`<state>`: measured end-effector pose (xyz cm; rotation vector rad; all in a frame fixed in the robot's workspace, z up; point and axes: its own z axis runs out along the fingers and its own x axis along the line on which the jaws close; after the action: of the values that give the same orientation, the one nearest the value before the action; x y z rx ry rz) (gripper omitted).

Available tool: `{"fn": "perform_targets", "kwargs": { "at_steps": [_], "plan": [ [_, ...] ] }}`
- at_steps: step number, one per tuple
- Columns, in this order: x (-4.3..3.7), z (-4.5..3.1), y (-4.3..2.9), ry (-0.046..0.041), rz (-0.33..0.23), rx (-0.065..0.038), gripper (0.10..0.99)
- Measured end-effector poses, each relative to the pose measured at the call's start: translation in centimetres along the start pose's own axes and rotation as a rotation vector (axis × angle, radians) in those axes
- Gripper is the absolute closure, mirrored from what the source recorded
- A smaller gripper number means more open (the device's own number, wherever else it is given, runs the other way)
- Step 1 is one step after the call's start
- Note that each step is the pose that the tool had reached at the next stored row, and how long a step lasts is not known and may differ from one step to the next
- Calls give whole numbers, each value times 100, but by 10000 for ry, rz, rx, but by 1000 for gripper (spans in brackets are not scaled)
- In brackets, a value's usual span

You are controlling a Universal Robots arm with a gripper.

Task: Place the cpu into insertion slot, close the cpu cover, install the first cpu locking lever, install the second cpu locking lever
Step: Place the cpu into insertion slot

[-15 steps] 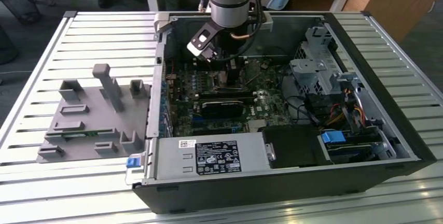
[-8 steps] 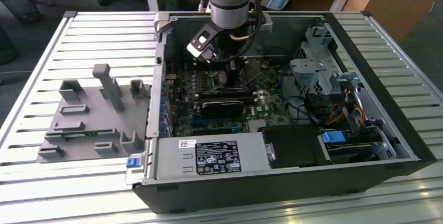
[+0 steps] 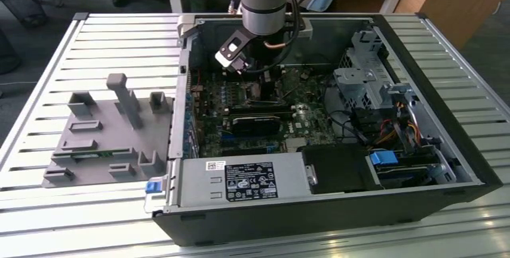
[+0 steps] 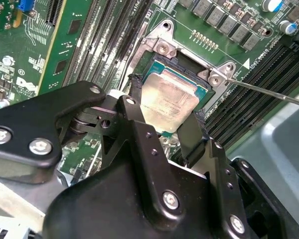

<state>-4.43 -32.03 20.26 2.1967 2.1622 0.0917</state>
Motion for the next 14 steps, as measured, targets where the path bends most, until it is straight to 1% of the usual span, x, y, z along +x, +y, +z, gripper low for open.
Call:
{"fn": "perform_targets", "kwargs": {
  "at_steps": [14],
  "plan": [
    [31, 73, -7, -4, 43, 3, 549]
  ]
}}
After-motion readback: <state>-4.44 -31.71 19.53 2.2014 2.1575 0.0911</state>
